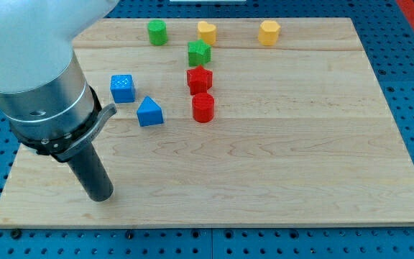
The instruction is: Push yellow hexagon down and right
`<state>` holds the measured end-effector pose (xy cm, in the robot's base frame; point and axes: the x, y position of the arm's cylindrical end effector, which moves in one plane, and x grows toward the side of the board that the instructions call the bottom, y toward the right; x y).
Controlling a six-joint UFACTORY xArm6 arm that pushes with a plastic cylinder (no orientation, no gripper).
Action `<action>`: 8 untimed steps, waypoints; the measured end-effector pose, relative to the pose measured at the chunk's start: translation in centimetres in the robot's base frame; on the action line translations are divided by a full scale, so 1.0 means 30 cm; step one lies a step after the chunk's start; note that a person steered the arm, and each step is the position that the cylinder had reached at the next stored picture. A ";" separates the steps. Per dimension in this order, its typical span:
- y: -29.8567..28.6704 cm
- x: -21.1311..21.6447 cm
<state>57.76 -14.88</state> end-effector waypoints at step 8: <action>1.048 -1.285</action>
<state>19.21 16.55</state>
